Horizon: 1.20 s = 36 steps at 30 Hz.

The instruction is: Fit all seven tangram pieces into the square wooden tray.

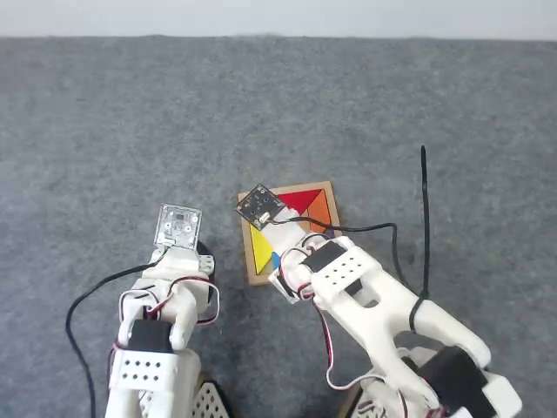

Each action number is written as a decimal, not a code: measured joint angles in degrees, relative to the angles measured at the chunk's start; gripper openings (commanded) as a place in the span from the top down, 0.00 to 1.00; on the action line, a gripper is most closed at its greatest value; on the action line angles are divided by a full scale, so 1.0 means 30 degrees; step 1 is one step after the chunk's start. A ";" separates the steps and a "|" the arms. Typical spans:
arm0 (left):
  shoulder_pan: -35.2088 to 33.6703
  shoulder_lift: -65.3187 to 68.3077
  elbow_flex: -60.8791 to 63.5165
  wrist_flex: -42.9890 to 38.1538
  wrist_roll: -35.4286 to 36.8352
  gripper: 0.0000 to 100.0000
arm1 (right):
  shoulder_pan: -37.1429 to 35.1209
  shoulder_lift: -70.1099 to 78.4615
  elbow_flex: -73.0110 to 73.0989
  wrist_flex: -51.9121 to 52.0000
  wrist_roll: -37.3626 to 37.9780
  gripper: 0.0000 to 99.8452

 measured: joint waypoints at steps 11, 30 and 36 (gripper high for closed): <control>0.0000 0.0000 0.0000 0.0000 0.0000 0.99 | -0.0645 0.0000 0.0000 0.0000 -0.0234 0.99; 0.0000 0.0000 0.0000 0.0000 0.0000 0.99 | -0.1524 0.0264 -0.0410 -0.1993 -0.0293 0.99; 0.0000 0.0000 0.0000 0.0000 0.0000 0.99 | -0.1495 -0.0322 -0.0410 -0.1817 -0.0293 0.99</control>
